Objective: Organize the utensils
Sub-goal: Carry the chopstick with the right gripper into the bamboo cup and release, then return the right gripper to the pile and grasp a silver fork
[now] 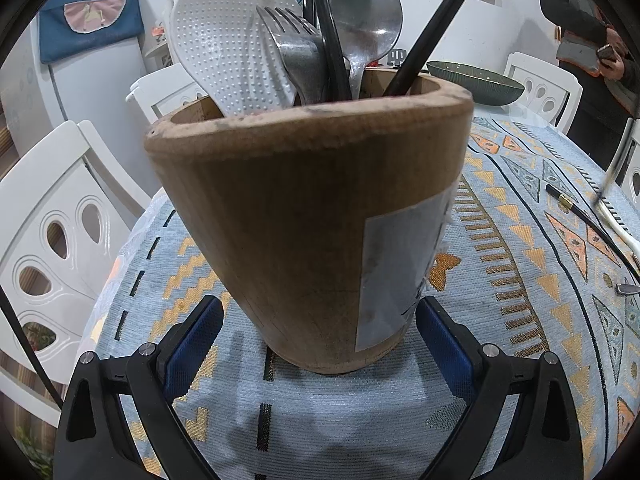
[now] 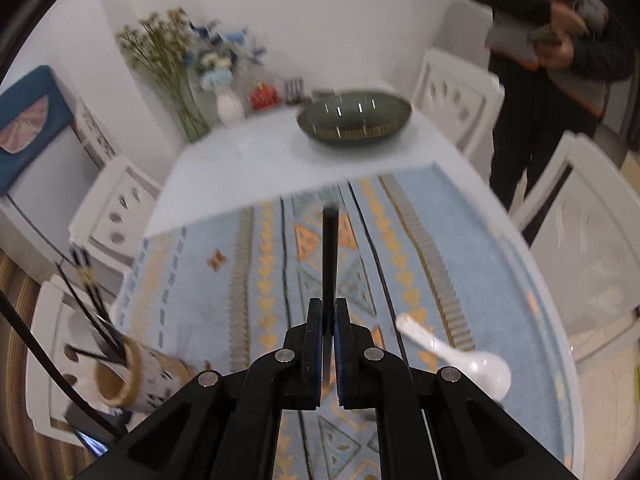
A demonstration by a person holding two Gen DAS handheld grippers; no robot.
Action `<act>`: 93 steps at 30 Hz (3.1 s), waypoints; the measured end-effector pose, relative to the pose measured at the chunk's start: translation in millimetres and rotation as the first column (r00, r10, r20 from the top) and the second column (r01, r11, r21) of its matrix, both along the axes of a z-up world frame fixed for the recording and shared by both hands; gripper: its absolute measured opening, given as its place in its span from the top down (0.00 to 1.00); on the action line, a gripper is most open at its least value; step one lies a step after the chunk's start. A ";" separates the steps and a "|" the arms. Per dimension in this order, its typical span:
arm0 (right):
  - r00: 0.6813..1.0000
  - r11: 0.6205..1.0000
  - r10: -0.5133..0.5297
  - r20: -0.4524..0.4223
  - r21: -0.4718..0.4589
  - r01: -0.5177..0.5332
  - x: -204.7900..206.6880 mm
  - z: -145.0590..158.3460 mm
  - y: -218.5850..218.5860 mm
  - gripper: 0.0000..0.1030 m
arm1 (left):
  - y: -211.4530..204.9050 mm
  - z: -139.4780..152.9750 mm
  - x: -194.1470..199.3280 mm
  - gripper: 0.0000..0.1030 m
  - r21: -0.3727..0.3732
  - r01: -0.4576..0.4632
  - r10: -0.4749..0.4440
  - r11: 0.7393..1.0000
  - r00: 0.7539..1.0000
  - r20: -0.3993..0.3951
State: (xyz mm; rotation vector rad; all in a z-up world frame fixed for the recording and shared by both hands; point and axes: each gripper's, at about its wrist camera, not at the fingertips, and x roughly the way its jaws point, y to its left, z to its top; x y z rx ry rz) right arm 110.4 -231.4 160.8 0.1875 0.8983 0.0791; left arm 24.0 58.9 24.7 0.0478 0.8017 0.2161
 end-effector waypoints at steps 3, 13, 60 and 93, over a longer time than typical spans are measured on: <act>0.995 1.000 0.020 0.101 0.022 -0.023 -2.0 38.0 10.6 0.96 | -0.1 -0.1 0.0 0.06 0.000 0.000 0.000 1.000 1.000 -0.001; 0.886 0.962 0.179 0.427 0.112 -0.248 -23.4 160.4 74.1 0.96 | -0.4 -0.2 -0.1 0.06 0.001 0.000 0.000 1.000 1.000 0.000; 0.898 0.927 0.332 0.288 0.076 -0.367 -10.9 123.8 111.3 0.78 | -0.3 0.9 0.1 0.06 -0.005 -0.001 0.001 1.000 1.000 0.005; 0.786 0.928 -0.253 -0.564 0.089 0.362 -28.2 -125.1 -167.3 0.72 | 0.8 1.1 0.1 0.06 -0.006 -0.003 0.003 1.000 1.000 0.006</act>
